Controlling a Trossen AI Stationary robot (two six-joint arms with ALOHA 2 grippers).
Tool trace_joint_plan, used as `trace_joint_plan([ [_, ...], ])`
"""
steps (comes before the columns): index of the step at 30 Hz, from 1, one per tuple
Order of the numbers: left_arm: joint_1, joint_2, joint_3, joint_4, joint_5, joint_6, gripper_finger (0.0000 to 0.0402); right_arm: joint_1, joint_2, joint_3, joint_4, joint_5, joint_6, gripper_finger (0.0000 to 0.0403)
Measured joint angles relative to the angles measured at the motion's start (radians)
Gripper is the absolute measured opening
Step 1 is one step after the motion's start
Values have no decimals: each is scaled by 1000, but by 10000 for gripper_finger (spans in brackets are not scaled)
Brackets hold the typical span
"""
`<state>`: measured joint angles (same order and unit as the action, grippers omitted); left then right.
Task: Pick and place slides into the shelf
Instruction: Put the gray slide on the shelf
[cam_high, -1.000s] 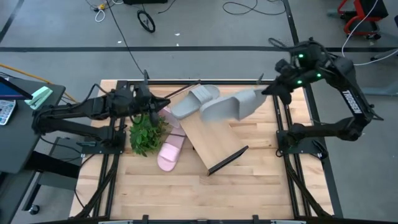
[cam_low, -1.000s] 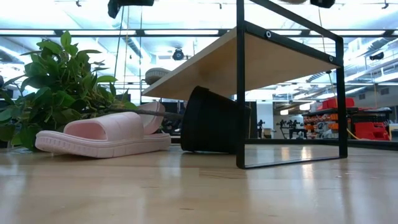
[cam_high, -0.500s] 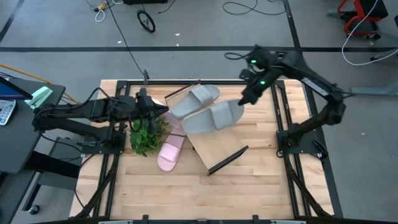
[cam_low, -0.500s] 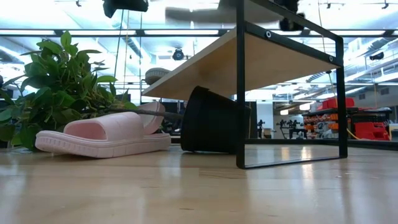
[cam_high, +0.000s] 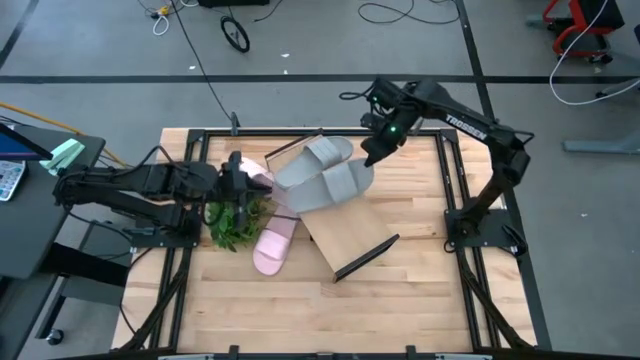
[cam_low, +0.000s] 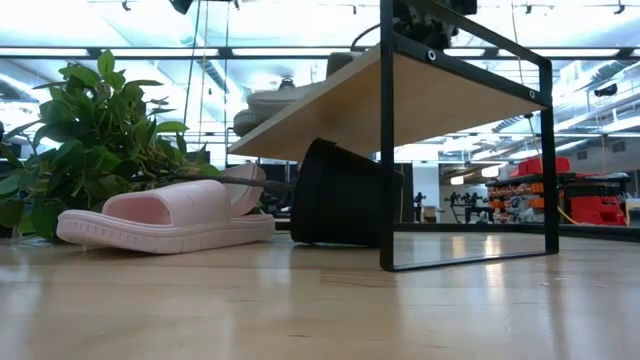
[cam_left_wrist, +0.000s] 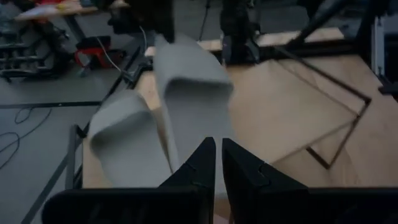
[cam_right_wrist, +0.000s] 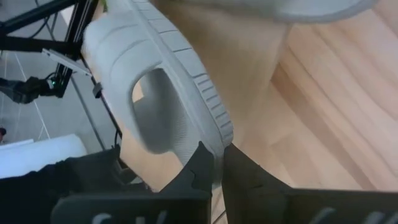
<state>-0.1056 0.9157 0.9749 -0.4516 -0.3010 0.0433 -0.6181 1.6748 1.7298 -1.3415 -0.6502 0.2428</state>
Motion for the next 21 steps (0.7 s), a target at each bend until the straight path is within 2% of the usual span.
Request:
trace_joint_plan([
  [8, -3, -1, 0, -125, -13, -58, 17, -42, 1, 0, 14, -47, 19, 13],
  [21, -3, -1, 0, -125, -13, -58, 19, -85, 1, -7, 18, -113, 27, 13],
])
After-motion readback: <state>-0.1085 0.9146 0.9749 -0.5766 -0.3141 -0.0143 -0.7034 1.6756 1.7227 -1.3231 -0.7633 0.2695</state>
